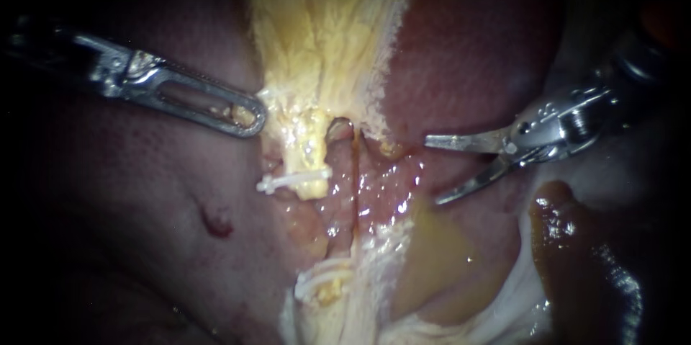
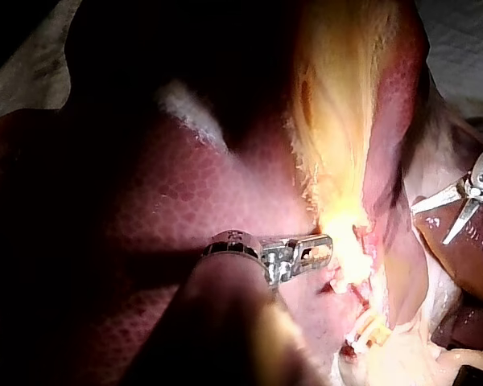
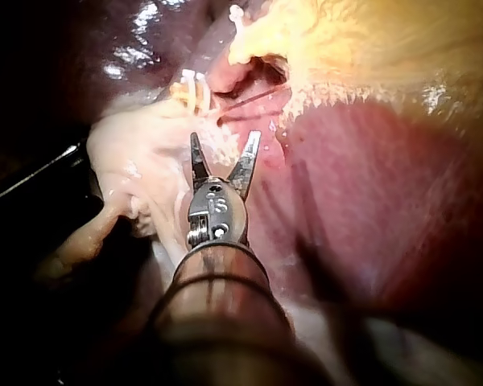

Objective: Go back from the cut left tube

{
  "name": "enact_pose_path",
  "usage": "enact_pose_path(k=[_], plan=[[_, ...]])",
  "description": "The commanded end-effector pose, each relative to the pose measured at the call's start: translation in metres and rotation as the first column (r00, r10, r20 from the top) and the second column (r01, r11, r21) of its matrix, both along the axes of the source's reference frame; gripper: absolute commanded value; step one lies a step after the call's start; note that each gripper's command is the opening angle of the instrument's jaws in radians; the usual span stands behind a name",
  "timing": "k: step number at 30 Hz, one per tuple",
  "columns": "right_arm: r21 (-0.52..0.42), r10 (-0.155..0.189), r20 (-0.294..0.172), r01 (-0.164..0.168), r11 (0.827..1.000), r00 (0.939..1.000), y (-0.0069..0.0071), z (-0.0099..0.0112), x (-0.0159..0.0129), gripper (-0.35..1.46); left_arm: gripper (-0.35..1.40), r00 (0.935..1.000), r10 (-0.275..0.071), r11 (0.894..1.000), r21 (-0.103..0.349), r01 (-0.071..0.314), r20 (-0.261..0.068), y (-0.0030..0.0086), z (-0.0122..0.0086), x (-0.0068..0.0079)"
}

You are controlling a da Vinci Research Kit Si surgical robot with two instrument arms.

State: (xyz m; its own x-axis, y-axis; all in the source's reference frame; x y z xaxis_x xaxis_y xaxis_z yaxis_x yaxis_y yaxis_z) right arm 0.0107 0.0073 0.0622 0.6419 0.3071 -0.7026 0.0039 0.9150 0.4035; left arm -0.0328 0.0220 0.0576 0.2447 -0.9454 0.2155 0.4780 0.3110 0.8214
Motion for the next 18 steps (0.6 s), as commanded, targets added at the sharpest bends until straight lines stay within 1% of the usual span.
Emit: enact_pose_path(k=[1,5,12,15,18], plan=[[0.005,-0.002,-0.004,0.002,1.000,1.0000,-0.0002,0.0002,0.0001,1.45,-0.35,1.0000,-0.003,1.000,-0.001,0.003,-0.002,-0.0001,0.0002,-0.0002],[0.004,-0.002,-0.005,0.002,1.000,1.0000,-0.0003,0.0002,0.0001,1.45,-0.35,1.0000,-0.005,1.000,-0.004,0.005,-0.005,-0.0001,0.0012,-0.0014],[0.004,0.000,-0.007,0.000,1.000,1.0000,-0.0003,0.0002,0.0002,1.45,-0.35,1.0000,0.008,1.000,0.003,-0.008,0.004,-0.0004,0.0029,-0.0039],[0.004,0.000,-0.007,0.000,1.000,1.0000,-0.0002,0.0002,0.0002,1.45,-0.35,0.9999,0.014,1.000,0.005,-0.014,0.007,-0.0007,0.0036,-0.0047],[0.004,0.002,-0.009,-0.002,1.000,1.0000,-0.0002,0.0002,0.0003,1.45,-0.35,0.9998,0.016,1.000,0.004,-0.016,0.008,-0.0007,0.0043,-0.0050]])
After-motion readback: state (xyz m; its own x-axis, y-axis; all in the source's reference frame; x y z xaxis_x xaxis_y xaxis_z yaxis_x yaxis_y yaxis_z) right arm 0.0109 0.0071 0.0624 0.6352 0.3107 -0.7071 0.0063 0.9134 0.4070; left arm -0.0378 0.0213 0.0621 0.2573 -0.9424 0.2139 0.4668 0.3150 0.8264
